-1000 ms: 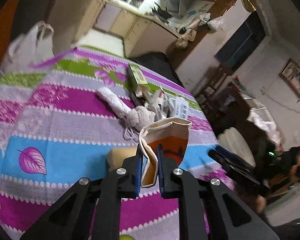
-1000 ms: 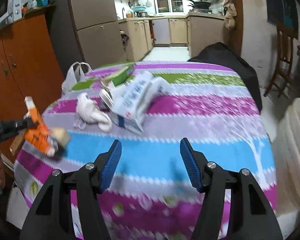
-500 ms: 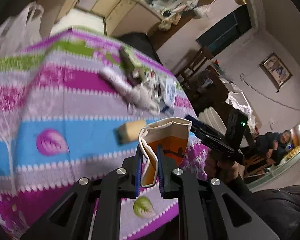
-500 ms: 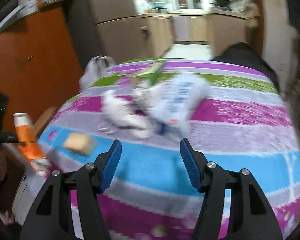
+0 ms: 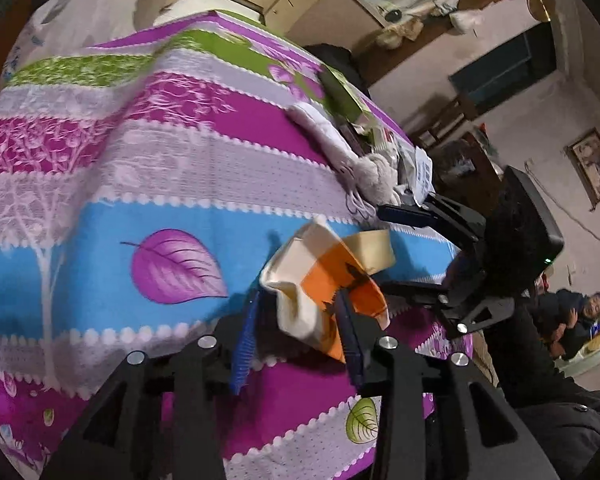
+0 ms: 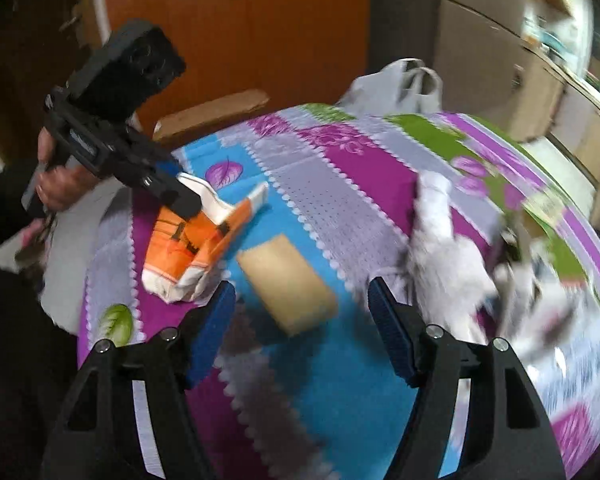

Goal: Collect trash

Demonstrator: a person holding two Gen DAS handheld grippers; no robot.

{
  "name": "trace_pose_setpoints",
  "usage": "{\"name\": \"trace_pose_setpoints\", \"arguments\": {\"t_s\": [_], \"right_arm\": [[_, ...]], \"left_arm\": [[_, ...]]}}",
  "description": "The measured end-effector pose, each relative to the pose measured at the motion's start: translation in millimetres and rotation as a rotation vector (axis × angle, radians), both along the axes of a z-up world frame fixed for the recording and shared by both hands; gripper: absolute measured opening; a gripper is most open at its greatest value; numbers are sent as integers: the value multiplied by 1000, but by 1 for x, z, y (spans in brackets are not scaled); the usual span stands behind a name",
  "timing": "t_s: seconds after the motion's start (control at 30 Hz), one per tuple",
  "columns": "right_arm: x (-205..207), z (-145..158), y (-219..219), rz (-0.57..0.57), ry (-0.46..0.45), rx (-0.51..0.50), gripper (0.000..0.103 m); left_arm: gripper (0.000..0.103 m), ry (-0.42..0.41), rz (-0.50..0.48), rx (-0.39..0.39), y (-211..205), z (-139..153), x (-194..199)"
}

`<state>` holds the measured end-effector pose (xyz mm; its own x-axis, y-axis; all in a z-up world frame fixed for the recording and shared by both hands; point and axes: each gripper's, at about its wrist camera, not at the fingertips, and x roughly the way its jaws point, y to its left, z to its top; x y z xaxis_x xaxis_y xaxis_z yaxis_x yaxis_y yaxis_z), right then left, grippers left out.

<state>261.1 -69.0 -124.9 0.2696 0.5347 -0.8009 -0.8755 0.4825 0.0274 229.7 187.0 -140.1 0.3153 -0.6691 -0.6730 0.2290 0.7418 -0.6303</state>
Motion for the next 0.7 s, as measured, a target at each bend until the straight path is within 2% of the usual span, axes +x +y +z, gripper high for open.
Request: {"name": "trace_pose_setpoints", "arguments": {"t_s": [0.1, 0.17, 0.2, 0.23, 0.3, 0.43, 0.5, 0.57, 0.6, 0.63, 0.67, 0.7], "right_arm": [[4, -13, 10, 49, 28, -35, 41], [2, -12, 6, 18, 53, 4, 39], [-2, -12, -1, -9, 53, 15, 38], [-7, -11, -7, -49, 45, 32, 38], [-20, -7, -27, -151, 42, 84, 37], [-43, 1, -68, -364, 82, 245, 37], [-65, 5, -87, -451, 82, 317, 37], [-82, 7, -102, -518, 70, 346, 37], [-90, 7, -109, -556, 58, 348, 37], [-95, 8, -117, -590, 57, 350, 37], [-98, 9, -123, -618, 60, 355, 37], [-104, 9, -133, -667, 63, 368, 37]], "left_arm": [[51, -11, 36, 15, 10, 6, -6], [55, -26, 55, 17, 16, 14, -14], [60, -35, 59, 7, 18, 19, -20], [68, -44, 67, -11, 19, 23, -25], [73, -47, 95, -39, 15, 27, -33], [73, -35, 157, -48, -12, 27, -35], [73, -28, 227, -2, -25, 24, -33], [73, -21, 273, 34, -35, 19, -29], [73, -16, 291, 81, -42, 16, -28], [67, -20, 304, 142, -50, 13, -29], [65, -41, 315, 185, -56, 13, -30], [48, -65, 327, 234, -64, 14, -33]]}}
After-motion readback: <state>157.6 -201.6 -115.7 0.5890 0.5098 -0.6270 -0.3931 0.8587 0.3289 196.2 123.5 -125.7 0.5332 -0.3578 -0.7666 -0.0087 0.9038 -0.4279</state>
